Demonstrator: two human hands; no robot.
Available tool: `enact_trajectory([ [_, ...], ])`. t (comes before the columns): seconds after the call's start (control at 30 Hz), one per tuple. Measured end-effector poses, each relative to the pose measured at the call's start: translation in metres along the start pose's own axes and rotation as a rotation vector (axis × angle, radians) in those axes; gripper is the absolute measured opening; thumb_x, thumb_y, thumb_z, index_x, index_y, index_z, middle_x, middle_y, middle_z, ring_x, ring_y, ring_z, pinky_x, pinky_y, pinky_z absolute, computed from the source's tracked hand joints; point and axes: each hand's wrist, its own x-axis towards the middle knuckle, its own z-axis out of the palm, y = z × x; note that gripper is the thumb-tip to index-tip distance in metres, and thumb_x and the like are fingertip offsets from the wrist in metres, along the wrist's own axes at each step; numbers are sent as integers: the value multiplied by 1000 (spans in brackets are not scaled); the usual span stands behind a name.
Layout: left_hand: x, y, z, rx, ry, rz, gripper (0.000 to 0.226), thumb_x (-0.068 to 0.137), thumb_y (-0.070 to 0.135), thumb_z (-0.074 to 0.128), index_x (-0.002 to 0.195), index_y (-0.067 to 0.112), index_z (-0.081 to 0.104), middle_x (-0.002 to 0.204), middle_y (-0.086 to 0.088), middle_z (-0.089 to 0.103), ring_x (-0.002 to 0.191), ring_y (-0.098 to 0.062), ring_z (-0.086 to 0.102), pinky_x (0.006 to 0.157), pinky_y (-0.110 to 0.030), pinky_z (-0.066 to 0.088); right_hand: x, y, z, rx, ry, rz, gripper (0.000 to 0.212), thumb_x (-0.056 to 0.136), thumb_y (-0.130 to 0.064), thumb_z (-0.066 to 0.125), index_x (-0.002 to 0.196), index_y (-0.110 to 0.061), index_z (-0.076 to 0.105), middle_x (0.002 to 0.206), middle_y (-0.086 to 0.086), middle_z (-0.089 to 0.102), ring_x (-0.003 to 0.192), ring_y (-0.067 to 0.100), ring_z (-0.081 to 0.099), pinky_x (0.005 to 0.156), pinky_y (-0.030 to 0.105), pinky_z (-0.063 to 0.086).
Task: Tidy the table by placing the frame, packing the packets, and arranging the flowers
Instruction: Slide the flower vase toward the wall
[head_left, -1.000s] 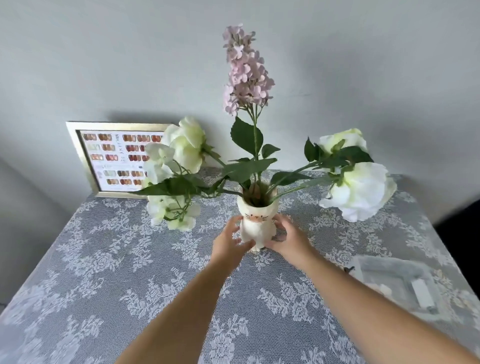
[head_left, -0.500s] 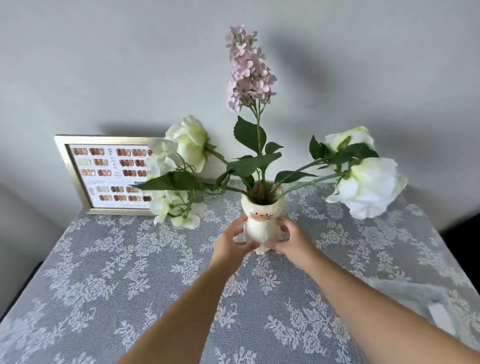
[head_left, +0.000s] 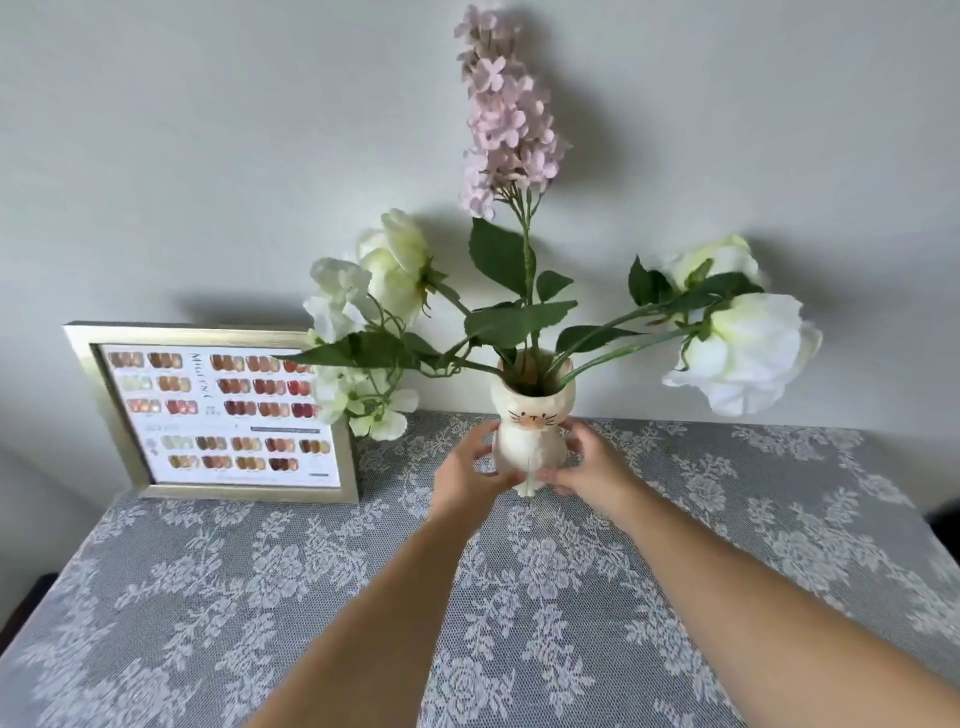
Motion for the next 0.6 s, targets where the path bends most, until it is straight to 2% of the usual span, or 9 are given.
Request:
enact_trajectory([
  [0.07, 6, -2, 0, -9, 3, -10, 70, 64, 20, 82, 119, 47, 48, 98, 19, 56, 80, 8, 53, 75, -28, 42, 6, 2, 1, 18, 0, 8, 84, 64, -14, 83, 134, -31, 40, 129, 2, 55, 100, 23, 62, 81, 45, 57],
  [0.2, 12, -7, 4, 10, 6, -3, 68, 65, 19, 82, 116, 49, 48, 96, 21, 56, 77, 9, 55, 59, -17, 37, 13, 10, 5, 12, -18, 9, 81, 66, -14, 82, 134, -29, 40, 128, 3, 56, 95, 19, 63, 75, 39, 59],
  [0.33, 14, -11, 7, 41, 28, 10, 71, 65, 22, 82, 120, 48, 45, 98, 21, 59, 85, -3, 61, 66, -23, 43, 15, 13, 7, 26, -24, 19, 84, 70, -12, 79, 137, -34, 35, 131, 2, 53, 92, 16, 64, 70, 32, 60],
  [0.5, 15, -12, 8, 56, 31, 23, 70, 68, 24, 80, 123, 48, 43, 117, 9, 61, 89, -9, 63, 74, -29, 50, 13, 13, 10, -58, 6, -1, 83, 72, -22, 78, 138, -38, 31, 139, 2, 46, 111, 26, 57, 87, 47, 53],
  [0.6, 11, -7, 8, 85, -6, 6, 80, 68, 22, 80, 131, 45, 35, 129, 3, 56, 95, -12, 62, 79, -33, 52, 10, 9, 10, -102, 30, -13, 80, 73, -28, 77, 138, -35, 32, 135, 1, 52, 104, 20, 59, 81, 41, 55],
])
